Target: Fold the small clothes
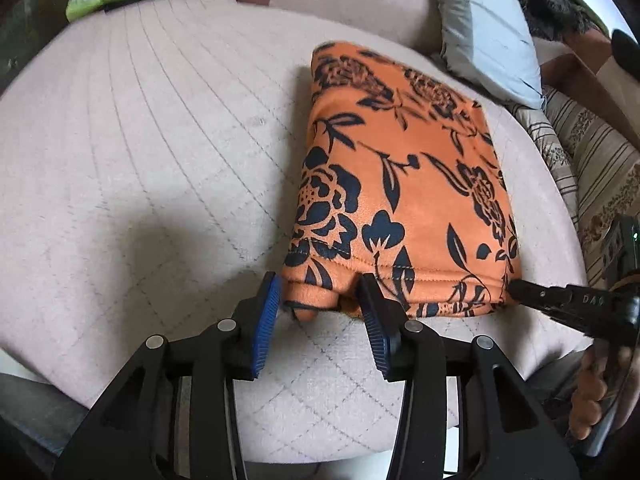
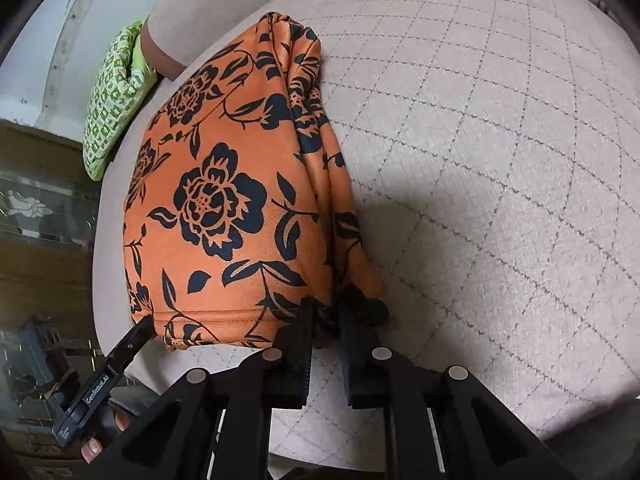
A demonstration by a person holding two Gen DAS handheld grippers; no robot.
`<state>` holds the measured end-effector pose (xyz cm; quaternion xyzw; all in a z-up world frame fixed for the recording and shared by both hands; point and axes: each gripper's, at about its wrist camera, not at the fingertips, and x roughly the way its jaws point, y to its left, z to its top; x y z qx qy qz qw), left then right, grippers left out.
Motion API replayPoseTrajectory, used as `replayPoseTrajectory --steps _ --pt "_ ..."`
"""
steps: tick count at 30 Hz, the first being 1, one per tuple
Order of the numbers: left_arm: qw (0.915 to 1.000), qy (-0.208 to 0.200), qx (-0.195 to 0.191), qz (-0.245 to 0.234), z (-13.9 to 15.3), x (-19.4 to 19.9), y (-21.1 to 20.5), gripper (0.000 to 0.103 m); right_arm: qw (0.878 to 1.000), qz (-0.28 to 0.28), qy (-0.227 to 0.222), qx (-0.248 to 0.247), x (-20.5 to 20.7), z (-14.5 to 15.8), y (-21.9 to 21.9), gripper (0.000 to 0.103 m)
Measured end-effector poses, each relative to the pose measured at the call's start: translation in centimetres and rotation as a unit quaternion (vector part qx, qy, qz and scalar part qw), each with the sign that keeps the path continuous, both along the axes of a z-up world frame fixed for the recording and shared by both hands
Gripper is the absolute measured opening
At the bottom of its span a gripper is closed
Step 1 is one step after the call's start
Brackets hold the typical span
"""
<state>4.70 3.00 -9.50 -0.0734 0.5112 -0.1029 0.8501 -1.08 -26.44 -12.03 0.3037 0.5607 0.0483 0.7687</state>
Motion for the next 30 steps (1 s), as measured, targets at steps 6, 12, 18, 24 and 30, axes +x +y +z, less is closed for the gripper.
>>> replayPoseTrajectory --steps 6,12,18,24,30 --pt "0.9973 -0.044 0.058 0.007 1.4 -4.1 -0.7 0.042 0.999 -0.016 -0.039 0.028 -3.1 2.2 0.8 0.014" --pt "0.9905 -0.094 0.096 0.026 3.8 -7.8 -1.1 0.044 0.997 0.007 -0.080 -0.016 -7.4 4.7 4.1 0.015" --pt "0.9831 -0.128 0.119 0.054 6.2 -12.3 -0.5 0.050 0.987 0.019 -0.158 -0.036 -11.6 8.6 7.0 0.024" --pt "0.9811 -0.157 0.087 0.070 9.0 -14.5 0.6 0.067 0.981 0.069 -0.178 -0.041 -13.7 11.1 9.4 0.048" --pt "0.9749 -0.179 0.129 0.027 10.3 -15.6 -0.9 0.070 0.977 0.039 -0.177 -0.115 -14.6 12.7 9.5 0.048"
